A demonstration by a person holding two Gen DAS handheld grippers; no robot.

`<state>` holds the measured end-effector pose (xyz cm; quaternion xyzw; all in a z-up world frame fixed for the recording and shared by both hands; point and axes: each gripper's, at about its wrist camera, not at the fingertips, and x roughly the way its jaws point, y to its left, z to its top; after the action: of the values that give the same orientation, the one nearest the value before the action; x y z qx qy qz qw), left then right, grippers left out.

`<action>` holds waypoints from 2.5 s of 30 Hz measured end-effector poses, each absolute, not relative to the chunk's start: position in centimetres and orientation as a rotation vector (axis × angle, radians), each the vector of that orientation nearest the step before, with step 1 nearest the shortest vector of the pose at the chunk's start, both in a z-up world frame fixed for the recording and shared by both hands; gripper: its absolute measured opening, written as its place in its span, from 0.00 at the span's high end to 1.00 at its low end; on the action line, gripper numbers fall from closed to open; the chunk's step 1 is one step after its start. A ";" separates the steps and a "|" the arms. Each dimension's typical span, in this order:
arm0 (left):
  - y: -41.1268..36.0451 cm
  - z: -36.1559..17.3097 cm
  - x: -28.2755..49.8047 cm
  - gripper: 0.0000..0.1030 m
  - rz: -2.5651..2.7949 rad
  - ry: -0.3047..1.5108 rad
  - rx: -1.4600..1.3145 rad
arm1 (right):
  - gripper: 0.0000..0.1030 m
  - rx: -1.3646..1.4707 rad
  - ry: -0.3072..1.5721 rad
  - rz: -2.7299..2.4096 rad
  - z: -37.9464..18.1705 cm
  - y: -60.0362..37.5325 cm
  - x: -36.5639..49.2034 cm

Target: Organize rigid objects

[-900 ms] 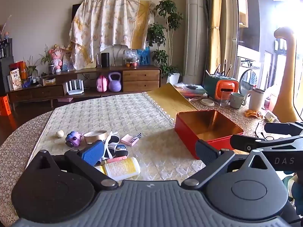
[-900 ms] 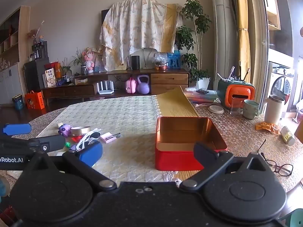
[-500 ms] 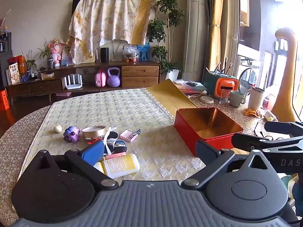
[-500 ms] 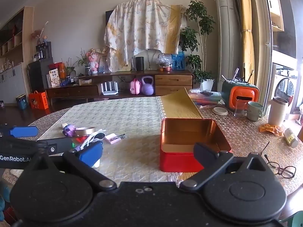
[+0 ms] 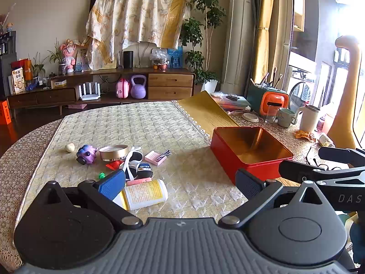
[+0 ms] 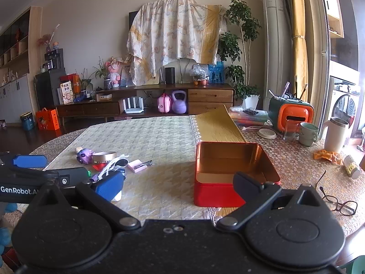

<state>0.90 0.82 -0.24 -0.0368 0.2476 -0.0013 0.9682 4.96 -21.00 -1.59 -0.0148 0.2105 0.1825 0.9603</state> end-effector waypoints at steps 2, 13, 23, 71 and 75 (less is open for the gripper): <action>0.9 -0.1 0.9 0.00 -0.001 0.500 -0.073 | 0.00 -0.034 0.424 0.373 -1.6 -20.9 4.9; 0.5 0.0 1.2 0.00 0.002 0.499 -0.045 | 0.00 -0.039 0.424 0.376 -1.5 -20.7 4.7; 0.5 0.0 1.2 0.00 0.010 0.488 -0.033 | 0.00 -0.044 0.424 0.378 -1.4 -20.6 4.7; 7.6 -8.7 11.8 0.00 -0.100 0.622 0.028 | 0.02 -0.164 0.661 0.520 -4.7 -10.1 21.6; 7.0 -9.5 12.5 0.00 -0.141 0.629 0.084 | 0.02 -0.188 0.676 0.502 -5.7 -8.2 23.8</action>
<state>12.55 6.99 -9.48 0.0415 0.3091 -0.0695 0.9476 23.79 -8.20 -5.74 -0.0911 0.3277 0.2434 0.9084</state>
